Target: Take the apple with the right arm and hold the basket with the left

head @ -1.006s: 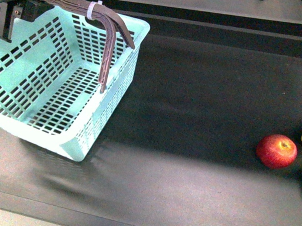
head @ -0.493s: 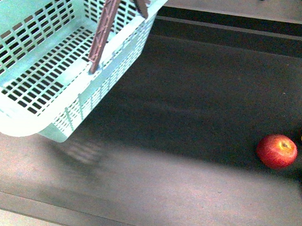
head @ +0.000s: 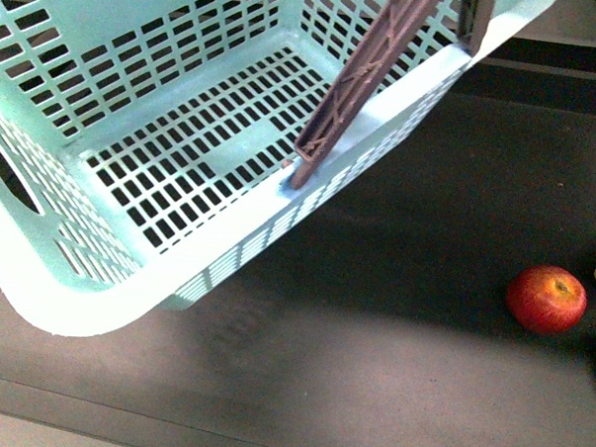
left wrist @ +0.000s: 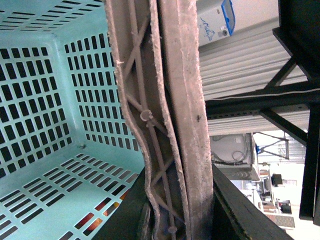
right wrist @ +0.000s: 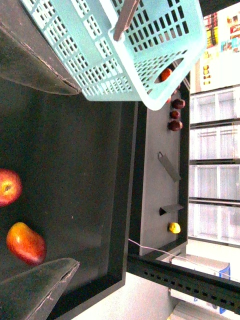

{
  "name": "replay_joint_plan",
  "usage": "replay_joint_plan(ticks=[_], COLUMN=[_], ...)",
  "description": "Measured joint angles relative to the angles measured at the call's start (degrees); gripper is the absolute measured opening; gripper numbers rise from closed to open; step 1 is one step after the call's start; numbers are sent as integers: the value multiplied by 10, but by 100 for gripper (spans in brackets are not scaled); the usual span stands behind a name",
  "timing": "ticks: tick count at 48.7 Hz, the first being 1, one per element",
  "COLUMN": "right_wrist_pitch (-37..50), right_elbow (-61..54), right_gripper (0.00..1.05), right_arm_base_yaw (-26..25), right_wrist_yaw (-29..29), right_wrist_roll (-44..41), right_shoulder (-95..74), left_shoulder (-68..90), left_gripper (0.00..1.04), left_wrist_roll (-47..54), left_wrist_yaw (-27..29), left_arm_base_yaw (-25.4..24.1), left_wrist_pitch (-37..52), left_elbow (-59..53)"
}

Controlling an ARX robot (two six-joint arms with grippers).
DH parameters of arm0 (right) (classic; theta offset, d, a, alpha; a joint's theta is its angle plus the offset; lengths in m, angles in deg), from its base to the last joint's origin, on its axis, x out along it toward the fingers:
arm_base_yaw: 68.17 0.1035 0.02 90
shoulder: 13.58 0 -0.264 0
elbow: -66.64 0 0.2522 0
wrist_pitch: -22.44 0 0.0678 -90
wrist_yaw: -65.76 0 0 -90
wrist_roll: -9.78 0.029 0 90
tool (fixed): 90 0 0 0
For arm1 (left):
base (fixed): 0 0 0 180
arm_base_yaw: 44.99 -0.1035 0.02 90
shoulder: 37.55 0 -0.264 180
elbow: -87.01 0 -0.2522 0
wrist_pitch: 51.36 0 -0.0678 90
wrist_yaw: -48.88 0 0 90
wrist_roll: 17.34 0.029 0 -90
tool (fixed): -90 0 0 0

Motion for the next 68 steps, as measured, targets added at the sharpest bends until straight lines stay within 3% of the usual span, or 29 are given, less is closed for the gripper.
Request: replay_joint_plan(ticks=[16, 68], right_wrist_pitch=[0, 0], right_elbow=[0, 0], right_gripper=[96, 96], right_arm_base_yaw=[0, 0], right_wrist_yaw=[0, 0], right_wrist_roll=[0, 0], right_shoulder=[0, 0], left_shoulder=[-7, -8], left_gripper=[21, 21], left_wrist_roll=[2, 7], left_wrist_yaw=[-6, -6], left_arm_base_yaw=[30, 32], left_wrist_pitch=[4, 9], left_elbow=[-7, -7])
